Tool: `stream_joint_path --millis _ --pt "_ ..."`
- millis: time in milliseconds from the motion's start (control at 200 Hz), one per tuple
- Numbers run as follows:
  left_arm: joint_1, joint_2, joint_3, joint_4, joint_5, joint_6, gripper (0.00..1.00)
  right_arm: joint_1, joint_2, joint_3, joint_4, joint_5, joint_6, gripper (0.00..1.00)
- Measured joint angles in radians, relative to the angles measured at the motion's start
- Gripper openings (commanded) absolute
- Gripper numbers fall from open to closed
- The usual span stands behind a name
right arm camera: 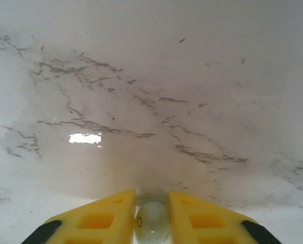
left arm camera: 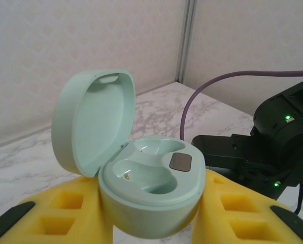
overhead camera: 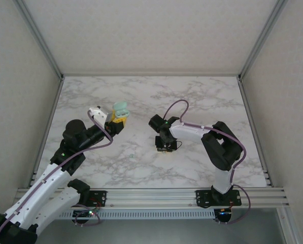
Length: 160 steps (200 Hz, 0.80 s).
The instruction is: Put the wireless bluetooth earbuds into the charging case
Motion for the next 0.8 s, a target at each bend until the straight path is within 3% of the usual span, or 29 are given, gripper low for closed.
stream_joint_path --millis 300,420,481,681,801 --pt "0.000 0.006 0.003 0.000 0.000 0.000 0.27 0.000 -0.002 0.005 -0.003 -0.009 -0.027 0.14" --pt "0.000 0.006 0.005 0.000 0.000 0.000 0.27 -0.011 -0.056 0.003 0.008 -0.081 -0.059 0.13" --pt "0.000 0.006 0.006 -0.001 0.000 0.000 0.27 -0.028 -0.113 -0.002 0.032 -0.165 -0.079 0.13" --pt "0.000 0.005 0.021 -0.007 0.000 0.003 0.26 -0.156 -0.273 -0.007 0.167 -0.635 -0.146 0.13" --pt "0.000 0.005 0.021 -0.008 0.000 0.003 0.26 -0.167 -0.275 -0.007 0.204 -0.791 -0.165 0.13"
